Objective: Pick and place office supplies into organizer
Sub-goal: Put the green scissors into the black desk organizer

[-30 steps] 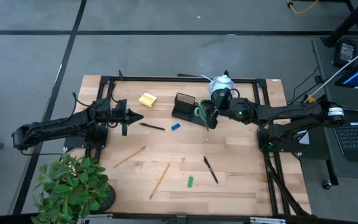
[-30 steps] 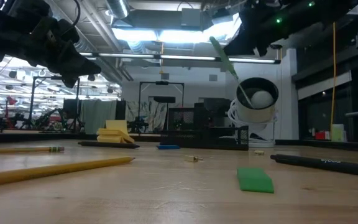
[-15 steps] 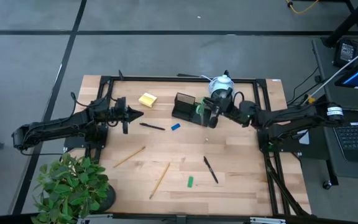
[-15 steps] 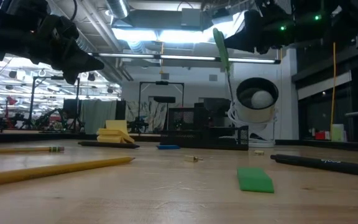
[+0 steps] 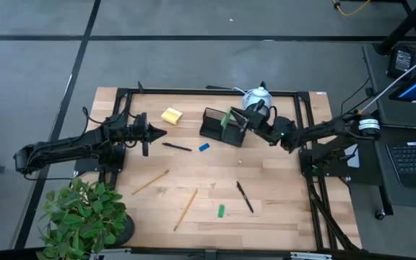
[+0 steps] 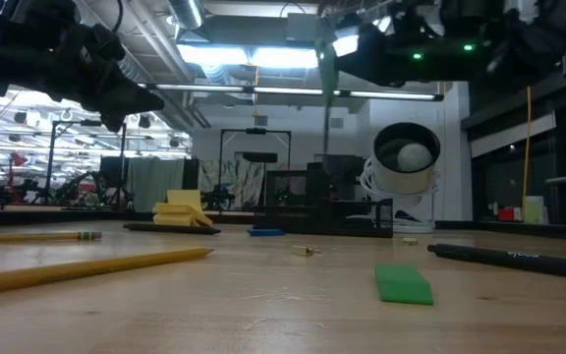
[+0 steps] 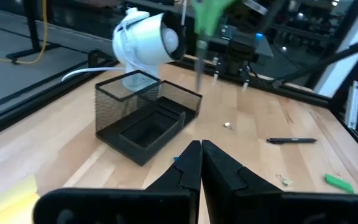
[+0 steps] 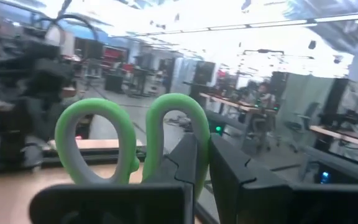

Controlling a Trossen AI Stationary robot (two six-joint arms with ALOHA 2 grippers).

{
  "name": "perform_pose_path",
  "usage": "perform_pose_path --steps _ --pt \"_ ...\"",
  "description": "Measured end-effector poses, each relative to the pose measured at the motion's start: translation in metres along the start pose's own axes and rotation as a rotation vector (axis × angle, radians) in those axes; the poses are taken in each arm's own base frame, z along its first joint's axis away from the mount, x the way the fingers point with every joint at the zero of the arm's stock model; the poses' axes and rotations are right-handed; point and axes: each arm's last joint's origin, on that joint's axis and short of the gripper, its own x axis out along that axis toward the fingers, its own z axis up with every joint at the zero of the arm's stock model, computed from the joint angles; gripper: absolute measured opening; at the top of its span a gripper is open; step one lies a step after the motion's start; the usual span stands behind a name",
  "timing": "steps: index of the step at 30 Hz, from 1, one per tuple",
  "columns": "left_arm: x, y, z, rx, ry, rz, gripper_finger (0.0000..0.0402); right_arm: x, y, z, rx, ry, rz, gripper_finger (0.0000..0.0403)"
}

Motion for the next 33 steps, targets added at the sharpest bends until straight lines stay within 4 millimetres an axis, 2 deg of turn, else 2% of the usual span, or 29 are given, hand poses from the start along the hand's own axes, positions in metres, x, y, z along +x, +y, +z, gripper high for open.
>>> perform_pose_path --steps 8,14,23,29,33 --pt "0.0 -0.001 0.0 0.017 0.007 -0.042 0.0006 0.053 0.004 0.009 -0.068 -0.013 -0.128 0.0027" --pt "0.0 -0.001 0.0 0.001 0.008 -0.042 0.0006 0.08 0.003 0.01 -0.125 0.049 -0.284 0.0027" --pt "0.001 0.001 -0.009 -0.032 0.036 -0.037 0.0006 0.088 0.005 0.0 -0.165 0.157 -0.417 0.0027" --pt "0.001 0.0 -0.009 -0.049 0.032 -0.037 0.0006 0.088 0.005 -0.002 -0.168 0.164 -0.418 0.0027" --pt "0.001 0.0 -0.009 -0.049 0.033 -0.037 0.0006 0.09 0.009 -0.014 -0.187 0.193 -0.408 0.0027"
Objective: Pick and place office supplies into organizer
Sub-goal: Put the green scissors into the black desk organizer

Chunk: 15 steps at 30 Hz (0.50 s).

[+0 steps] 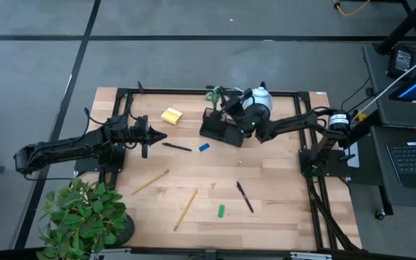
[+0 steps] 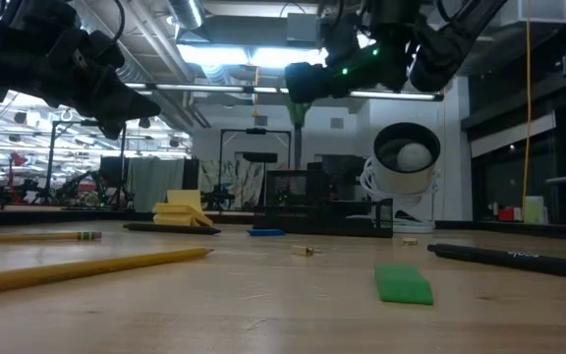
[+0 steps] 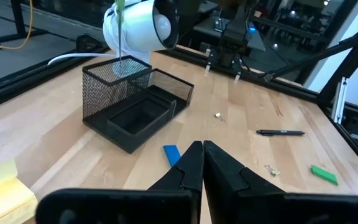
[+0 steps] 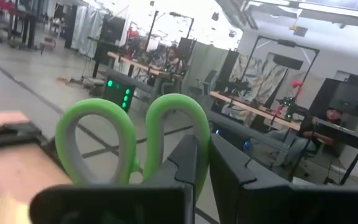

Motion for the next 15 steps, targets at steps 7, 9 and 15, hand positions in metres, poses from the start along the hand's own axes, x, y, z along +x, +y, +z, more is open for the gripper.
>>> perform_pose_path --steps 7,9,15 --pt "0.0 0.0 0.0 -0.01 0.0 0.0 0.0006 0.005 0.012 -0.025 -0.026 0.028 -0.003 0.0027" --pt "0.0 0.0 0.0 -0.01 0.0 0.0 0.0006 0.006 0.014 -0.03 -0.036 0.039 -0.003 0.0027" --pt "0.0 0.0 0.0 -0.01 0.0 0.0 0.0006 0.007 0.019 -0.041 -0.039 0.059 0.002 0.0027"
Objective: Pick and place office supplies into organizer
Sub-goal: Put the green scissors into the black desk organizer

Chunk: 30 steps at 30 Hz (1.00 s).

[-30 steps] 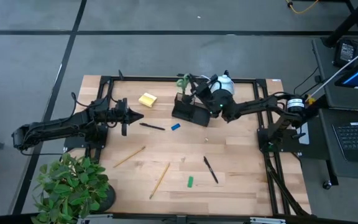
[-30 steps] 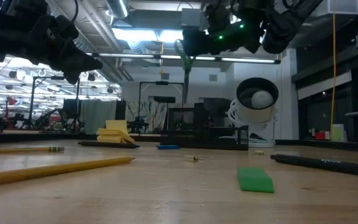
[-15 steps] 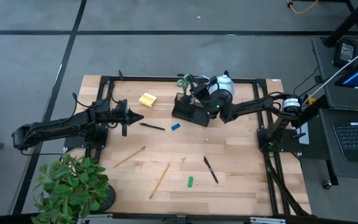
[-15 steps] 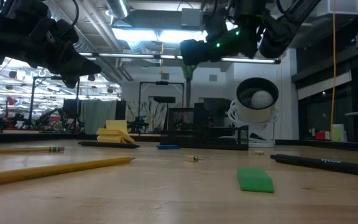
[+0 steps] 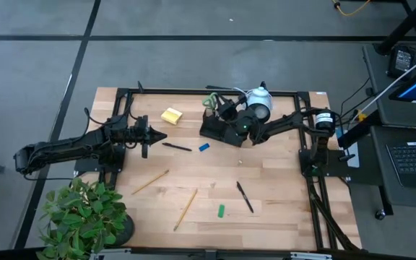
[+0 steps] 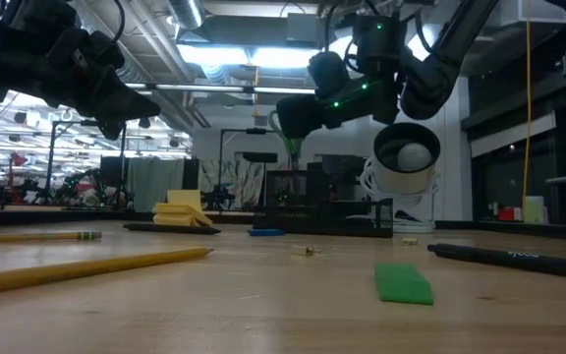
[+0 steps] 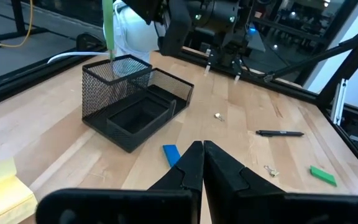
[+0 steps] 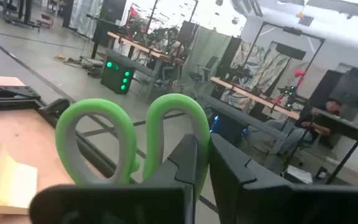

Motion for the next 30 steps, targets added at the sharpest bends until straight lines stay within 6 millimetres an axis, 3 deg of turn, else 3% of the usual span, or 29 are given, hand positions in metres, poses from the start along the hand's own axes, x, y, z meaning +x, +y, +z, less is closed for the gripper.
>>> perform_pose_path --steps 6,25,30 --pt "0.0 0.0 0.0 -0.006 0.0 0.0 0.0006 0.002 0.005 -0.011 0.007 0.024 0.005 0.0027" --pt "0.0 0.0 0.0 -0.016 0.0 0.0 0.0006 0.002 0.008 -0.02 -0.047 0.082 0.033 0.0032" --pt "0.0 0.0 0.0 -0.016 0.0 0.0 0.0006 0.002 0.008 -0.02 -0.047 0.083 0.033 0.006"
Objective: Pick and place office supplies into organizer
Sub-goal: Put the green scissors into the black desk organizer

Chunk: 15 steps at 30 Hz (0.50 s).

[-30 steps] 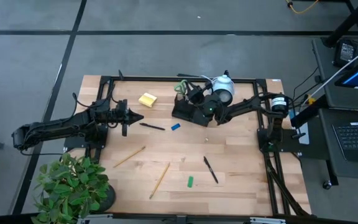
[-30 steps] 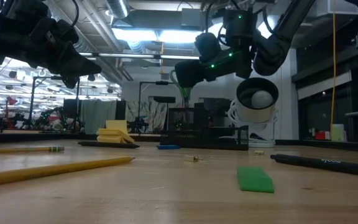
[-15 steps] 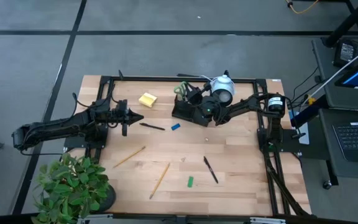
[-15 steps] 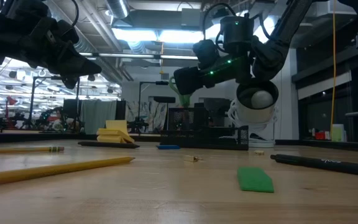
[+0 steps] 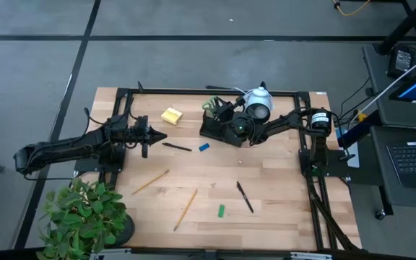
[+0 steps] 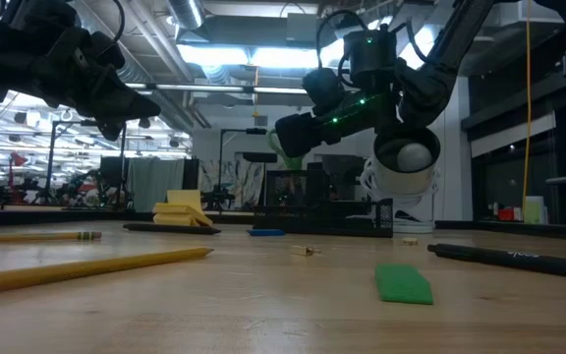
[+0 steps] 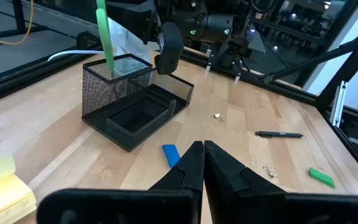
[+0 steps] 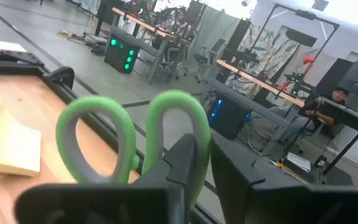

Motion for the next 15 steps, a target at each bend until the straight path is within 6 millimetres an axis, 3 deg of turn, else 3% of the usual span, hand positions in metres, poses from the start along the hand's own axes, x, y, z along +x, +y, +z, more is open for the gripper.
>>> perform_pose_path --steps 7,15 --pt "0.0 0.0 0.0 0.0 0.0 0.0 0.0006 -0.0001 0.0003 -0.0003 -0.002 0.001 0.003 0.0098" --pt "0.0 0.0 0.0 0.0 0.0 0.0 0.0006 -0.0002 0.0016 0.0013 0.004 -0.029 0.056 0.0114"
